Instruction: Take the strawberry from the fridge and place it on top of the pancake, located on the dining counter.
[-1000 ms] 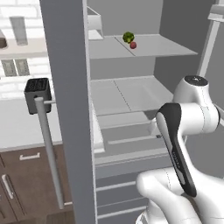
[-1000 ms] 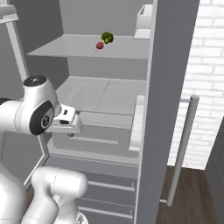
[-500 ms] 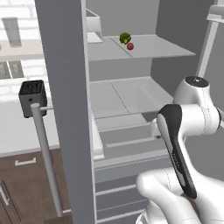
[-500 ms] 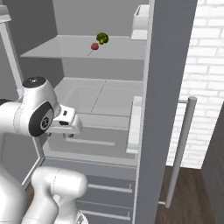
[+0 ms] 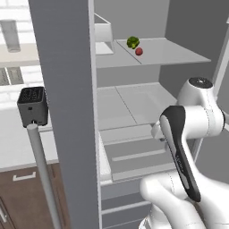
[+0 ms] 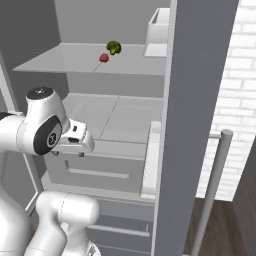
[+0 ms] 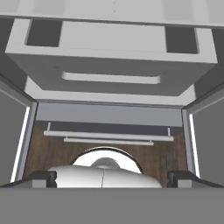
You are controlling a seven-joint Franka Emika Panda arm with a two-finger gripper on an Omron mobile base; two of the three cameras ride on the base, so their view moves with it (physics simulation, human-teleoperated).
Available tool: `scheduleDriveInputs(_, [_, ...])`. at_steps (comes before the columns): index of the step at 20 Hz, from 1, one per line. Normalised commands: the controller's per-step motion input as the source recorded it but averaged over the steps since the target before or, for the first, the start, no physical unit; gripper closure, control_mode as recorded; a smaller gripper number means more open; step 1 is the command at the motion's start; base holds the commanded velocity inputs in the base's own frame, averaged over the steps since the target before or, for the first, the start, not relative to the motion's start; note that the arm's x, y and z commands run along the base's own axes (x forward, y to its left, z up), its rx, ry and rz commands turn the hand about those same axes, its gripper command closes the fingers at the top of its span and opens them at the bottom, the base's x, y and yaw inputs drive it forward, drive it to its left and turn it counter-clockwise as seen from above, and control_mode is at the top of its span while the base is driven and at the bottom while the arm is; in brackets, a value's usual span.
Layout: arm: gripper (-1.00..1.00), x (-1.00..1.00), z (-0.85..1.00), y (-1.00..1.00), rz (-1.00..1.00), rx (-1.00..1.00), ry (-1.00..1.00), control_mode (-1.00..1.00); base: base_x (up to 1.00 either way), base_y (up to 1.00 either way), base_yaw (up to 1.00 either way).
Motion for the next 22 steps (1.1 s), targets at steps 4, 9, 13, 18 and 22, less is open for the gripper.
scheduleDriveInputs(4, [-1.00, 0.00, 0.00, 0.00, 0.00, 0.00, 0.00, 1.00, 0.65, 0.00, 0.00])
scheduleDriveInputs(9, [-1.00, 0.00, 0.00, 0.00, 0.00, 0.00, 0.00, -1.00, 0.22, -0.01, 0.01])
scheduleDriveInputs(13, [-1.00, 0.00, 0.06, 0.00, 0.00, 0.00, -0.14, -1.00, 0.00, 0.00, 0.00])
scheduleDriveInputs(18, [-1.00, 0.00, 0.66, -0.04, 0.00, 0.01, -0.40, -1.00, 0.00, 0.00, 0.00])
scheduleDriveInputs(22, [-1.00, -0.02, 0.96, 0.00, -0.02, 0.10, -0.56, -1.00, 0.00, 0.00, 0.00])
